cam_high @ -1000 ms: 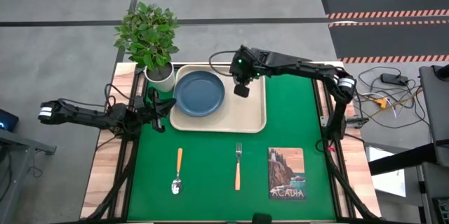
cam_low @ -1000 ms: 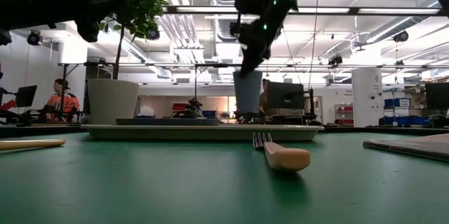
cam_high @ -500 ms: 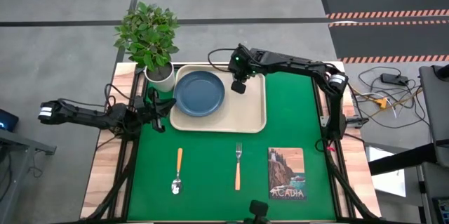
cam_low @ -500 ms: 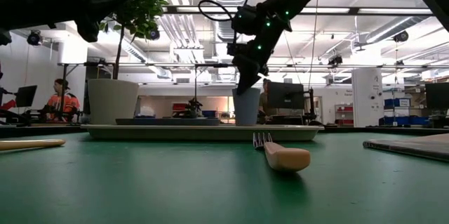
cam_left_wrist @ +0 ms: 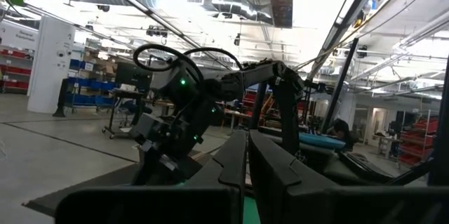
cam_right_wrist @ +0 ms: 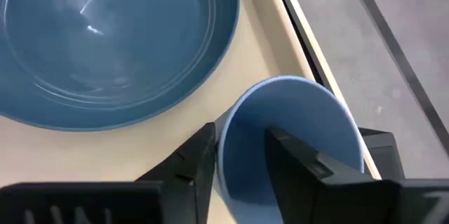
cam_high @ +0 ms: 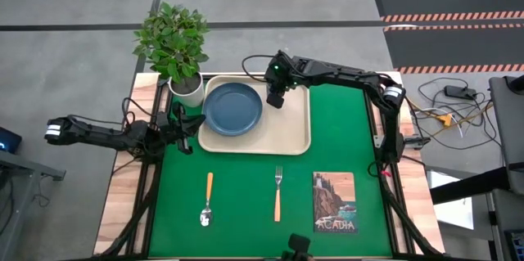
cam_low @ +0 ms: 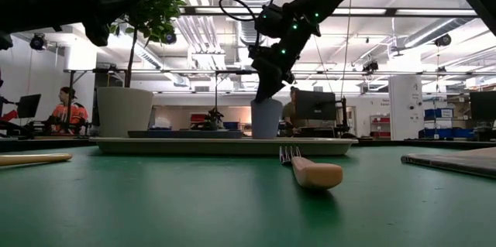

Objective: Pick and place plate/cup/fork/spoon on tray
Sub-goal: Put the blue cup on the white serving tray at the top right of the blue plate, then put the yellow spoon on the white serving tray to the right of the blue plate

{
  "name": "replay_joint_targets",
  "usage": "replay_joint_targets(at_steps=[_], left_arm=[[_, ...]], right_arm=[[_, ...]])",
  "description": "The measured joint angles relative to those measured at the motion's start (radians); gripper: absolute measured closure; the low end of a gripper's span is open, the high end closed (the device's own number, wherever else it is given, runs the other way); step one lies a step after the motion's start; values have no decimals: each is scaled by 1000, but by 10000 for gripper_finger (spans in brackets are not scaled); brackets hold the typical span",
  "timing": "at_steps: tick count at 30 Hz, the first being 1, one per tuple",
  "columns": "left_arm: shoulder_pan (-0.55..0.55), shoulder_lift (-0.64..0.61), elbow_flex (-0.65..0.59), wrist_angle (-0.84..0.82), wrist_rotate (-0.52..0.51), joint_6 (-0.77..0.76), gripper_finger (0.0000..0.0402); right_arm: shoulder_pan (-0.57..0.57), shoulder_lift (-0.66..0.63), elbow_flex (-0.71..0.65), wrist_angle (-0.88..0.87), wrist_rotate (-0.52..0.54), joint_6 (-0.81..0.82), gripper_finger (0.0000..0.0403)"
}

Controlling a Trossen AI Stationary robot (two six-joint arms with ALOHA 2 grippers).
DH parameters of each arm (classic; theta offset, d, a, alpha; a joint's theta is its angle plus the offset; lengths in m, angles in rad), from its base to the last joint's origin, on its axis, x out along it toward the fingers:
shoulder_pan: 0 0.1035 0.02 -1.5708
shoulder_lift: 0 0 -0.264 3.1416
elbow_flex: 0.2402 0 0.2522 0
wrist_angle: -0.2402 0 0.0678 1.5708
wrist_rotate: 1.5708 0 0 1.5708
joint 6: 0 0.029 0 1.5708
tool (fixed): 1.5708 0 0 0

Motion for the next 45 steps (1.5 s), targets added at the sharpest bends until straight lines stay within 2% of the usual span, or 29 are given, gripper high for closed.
replay_joint_targets(at_steps=[9,18,21,25,31,35,40,45], left_arm=[[0,0,0,0,0,0,402],[0,0,0,0,0,-7,402],[0,0,0,0,0,-17,402],[-1,2,0,-4,3,-133,402],[-24,55,0,-10,58,-256,402],[-51,97,0,7,60,-309,402],[-92,169,38,26,48,-395,402],[-168,284,122,25,40,-427,402]], right_arm=[[17,-15,0,-3,-24,36,255],[50,-98,0,-15,-20,111,248],[85,-135,0,-51,-21,146,248],[179,-185,-20,-82,-24,138,249],[361,-286,-131,-51,-13,132,262],[481,-375,-243,24,21,139,272],[582,-486,-412,202,45,109,280],[609,-577,-591,465,44,57,288]])
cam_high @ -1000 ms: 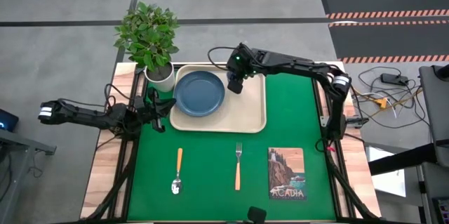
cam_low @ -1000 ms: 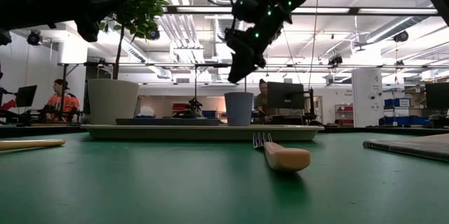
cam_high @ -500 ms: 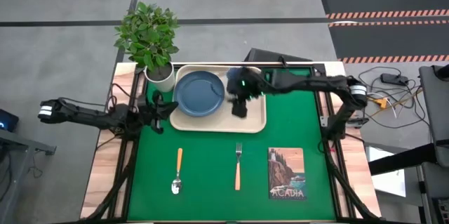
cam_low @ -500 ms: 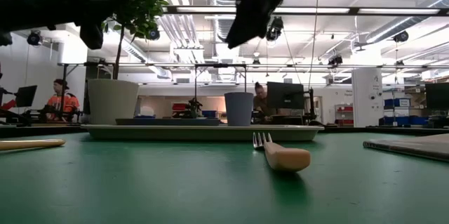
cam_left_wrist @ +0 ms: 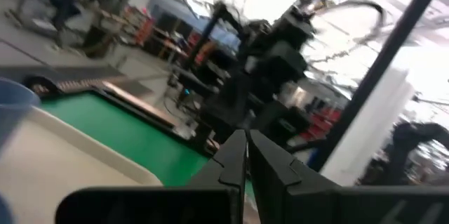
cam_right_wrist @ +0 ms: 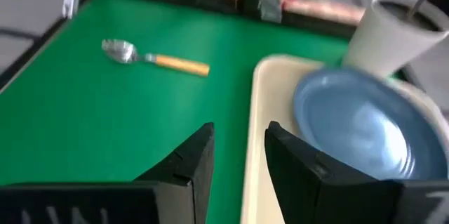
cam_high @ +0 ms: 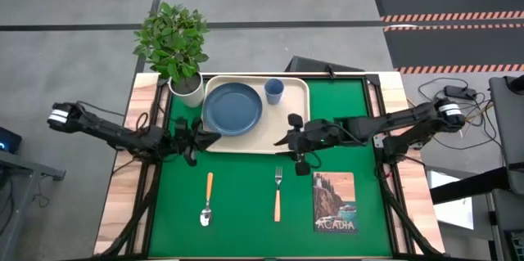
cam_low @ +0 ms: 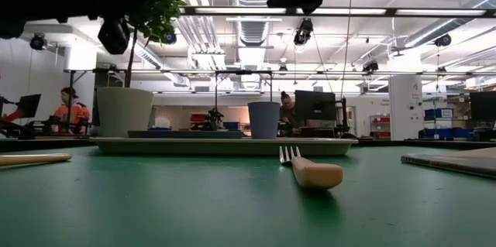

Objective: Pick and place plate/cup/fork/spoon on tray
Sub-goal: Put the yellow spoon on the white serving tray to the right of the blue plate

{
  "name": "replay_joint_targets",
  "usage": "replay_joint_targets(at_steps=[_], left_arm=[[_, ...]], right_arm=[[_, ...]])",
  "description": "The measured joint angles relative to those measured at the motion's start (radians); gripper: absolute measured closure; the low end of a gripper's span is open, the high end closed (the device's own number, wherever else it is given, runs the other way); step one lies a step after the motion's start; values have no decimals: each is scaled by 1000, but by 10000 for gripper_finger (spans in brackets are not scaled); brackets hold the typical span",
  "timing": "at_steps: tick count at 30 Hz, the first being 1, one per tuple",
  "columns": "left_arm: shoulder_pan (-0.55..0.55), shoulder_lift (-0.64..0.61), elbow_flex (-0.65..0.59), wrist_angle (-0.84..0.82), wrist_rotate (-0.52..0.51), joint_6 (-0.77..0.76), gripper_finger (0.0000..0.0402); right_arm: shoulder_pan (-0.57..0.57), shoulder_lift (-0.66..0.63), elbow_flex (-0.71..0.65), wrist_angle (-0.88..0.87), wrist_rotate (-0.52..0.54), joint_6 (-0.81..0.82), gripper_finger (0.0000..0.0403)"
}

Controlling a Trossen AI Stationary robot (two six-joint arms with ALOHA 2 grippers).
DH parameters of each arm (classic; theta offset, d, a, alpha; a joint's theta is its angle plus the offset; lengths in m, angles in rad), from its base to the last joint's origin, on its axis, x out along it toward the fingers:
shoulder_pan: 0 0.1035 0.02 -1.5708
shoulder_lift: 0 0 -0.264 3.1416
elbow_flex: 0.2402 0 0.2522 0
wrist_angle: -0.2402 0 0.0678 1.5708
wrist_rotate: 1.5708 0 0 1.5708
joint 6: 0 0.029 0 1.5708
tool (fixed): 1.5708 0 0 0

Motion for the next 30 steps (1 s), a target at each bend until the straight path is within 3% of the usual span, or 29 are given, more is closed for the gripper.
replay_joint_targets(at_steps=[5,12,22,30], left_arm=[[-82,118,70,-2,-39,-71,402],[-207,290,134,-83,-63,-300,402],[-366,533,298,-487,-111,-887,402],[-399,588,500,-942,-100,-1088,402]], right_arm=[[-3,-61,-127,171,2,-25,295],[-3,-107,-192,195,-6,-40,306],[-3,-110,-197,194,-8,-66,313],[-3,-110,-197,194,-8,-85,313]])
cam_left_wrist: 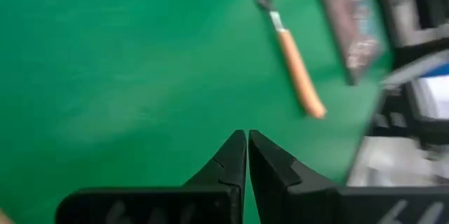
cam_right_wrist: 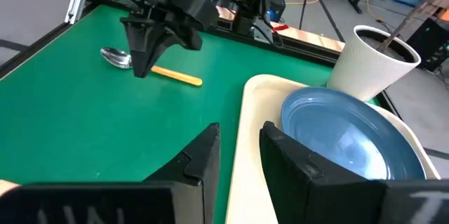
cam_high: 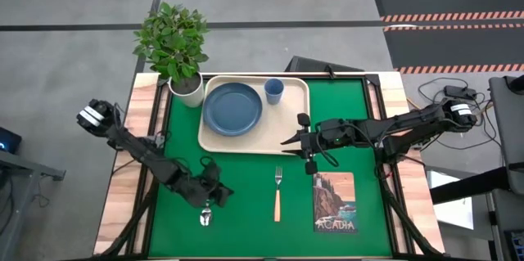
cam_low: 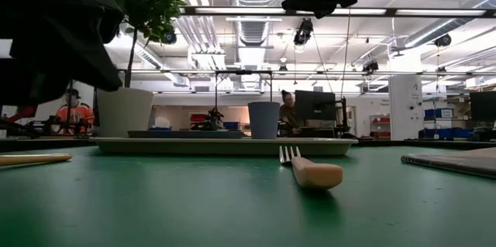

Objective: Pick and place plate/cup/fork/spoon on tray
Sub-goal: Put the yellow spoon on the white serving tray to the right of the blue plate

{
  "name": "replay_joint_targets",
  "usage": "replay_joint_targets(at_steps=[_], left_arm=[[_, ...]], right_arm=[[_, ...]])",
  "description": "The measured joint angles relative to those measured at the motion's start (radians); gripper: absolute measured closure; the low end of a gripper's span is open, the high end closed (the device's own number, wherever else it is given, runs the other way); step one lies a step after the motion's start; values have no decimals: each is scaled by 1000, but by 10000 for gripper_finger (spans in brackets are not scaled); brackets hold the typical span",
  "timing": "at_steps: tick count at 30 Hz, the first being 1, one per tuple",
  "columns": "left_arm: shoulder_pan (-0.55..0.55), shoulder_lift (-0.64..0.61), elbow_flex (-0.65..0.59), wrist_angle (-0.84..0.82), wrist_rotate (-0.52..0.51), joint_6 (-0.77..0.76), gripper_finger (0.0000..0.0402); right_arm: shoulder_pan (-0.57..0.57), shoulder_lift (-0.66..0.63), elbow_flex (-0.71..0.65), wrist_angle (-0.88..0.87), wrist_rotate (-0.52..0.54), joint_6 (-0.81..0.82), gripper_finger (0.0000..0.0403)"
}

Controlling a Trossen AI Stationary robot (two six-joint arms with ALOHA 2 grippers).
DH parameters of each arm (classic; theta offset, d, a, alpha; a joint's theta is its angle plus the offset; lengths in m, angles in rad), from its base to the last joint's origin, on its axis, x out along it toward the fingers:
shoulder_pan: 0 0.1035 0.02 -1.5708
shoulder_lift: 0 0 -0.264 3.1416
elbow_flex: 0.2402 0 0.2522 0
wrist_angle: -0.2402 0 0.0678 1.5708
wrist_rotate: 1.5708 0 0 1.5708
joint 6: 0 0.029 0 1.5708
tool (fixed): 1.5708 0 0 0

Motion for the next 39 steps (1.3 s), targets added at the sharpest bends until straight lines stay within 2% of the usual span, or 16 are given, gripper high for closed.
replay_joint_targets(at_steps=[3,8,33,39], left_arm=[[1,-6,44,-152,0,-40,402],[0,-10,46,-257,1,-124,402],[0,-12,14,-273,30,-148,402],[0,-13,14,-350,76,-194,402]], right_arm=[[0,0,0,0,0,-10,317],[0,0,-1,0,0,-18,321],[0,1,-1,-3,0,-36,317],[0,1,-1,-5,0,-36,316]])
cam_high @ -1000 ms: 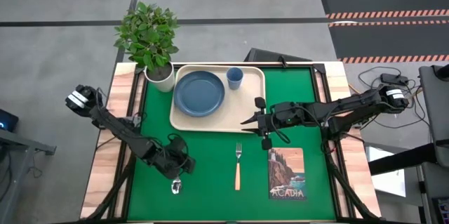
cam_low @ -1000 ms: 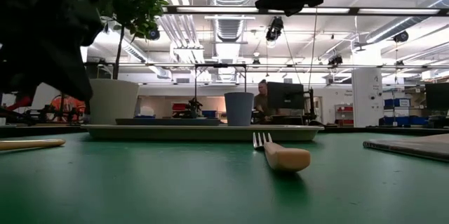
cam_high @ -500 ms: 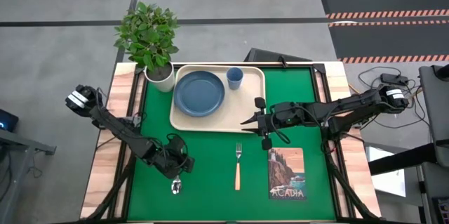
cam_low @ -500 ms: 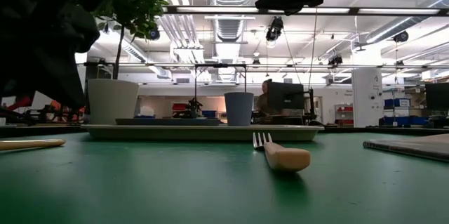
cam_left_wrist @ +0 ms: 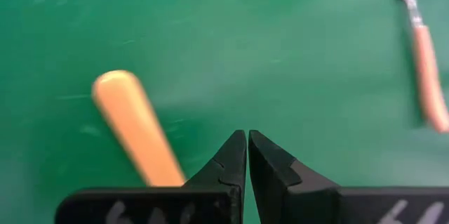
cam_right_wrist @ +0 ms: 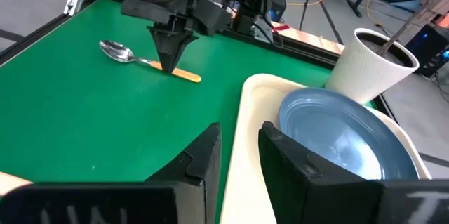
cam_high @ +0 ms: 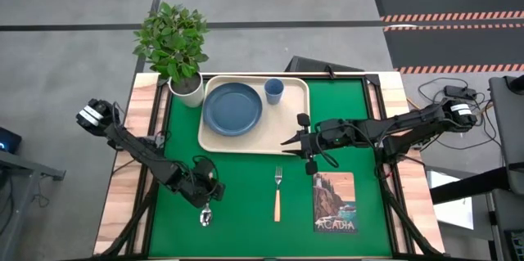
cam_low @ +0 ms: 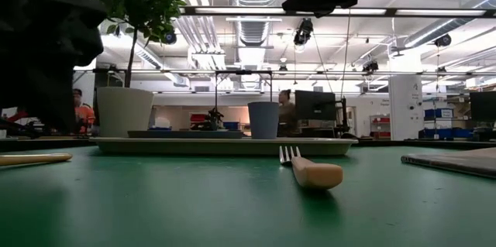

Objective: Pick and place plate/cup/fork/spoon on tray
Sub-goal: Put the yellow spoon on the white serving tray to the right of the blue plate

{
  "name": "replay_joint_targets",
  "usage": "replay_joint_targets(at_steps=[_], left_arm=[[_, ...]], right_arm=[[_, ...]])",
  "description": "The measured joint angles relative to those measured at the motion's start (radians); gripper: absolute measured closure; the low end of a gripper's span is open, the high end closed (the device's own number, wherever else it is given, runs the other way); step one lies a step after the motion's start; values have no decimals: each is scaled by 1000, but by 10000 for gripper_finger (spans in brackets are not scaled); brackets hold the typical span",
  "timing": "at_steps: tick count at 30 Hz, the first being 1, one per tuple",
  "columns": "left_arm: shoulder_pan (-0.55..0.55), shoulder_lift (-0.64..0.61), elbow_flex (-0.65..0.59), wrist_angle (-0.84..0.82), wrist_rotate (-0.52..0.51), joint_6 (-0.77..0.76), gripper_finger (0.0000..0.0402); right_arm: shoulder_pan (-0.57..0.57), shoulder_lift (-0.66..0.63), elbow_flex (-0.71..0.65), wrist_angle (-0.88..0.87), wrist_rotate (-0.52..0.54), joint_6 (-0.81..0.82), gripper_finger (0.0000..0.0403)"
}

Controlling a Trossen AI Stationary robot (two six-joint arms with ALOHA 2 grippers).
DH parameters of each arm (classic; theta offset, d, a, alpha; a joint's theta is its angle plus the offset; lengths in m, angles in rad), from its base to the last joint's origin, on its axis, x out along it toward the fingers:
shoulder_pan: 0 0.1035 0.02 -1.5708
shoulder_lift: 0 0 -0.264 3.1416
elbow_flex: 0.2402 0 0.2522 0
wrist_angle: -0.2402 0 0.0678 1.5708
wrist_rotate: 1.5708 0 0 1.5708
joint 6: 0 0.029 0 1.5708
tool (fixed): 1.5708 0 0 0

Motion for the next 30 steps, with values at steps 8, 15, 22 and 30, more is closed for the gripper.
replay_joint_targets(at_steps=[8,15,22,30], left_arm=[[0,0,0,-78,31,-55,402],[0,0,0,-77,33,-55,402],[0,0,-7,-80,62,-56,402],[0,-3,14,-243,209,-116,402]], right_arm=[[0,0,-1,-2,0,0,321],[0,0,-1,-2,0,-5,328],[0,0,-2,-2,0,-5,321],[0,0,-6,-3,0,-5,317]])
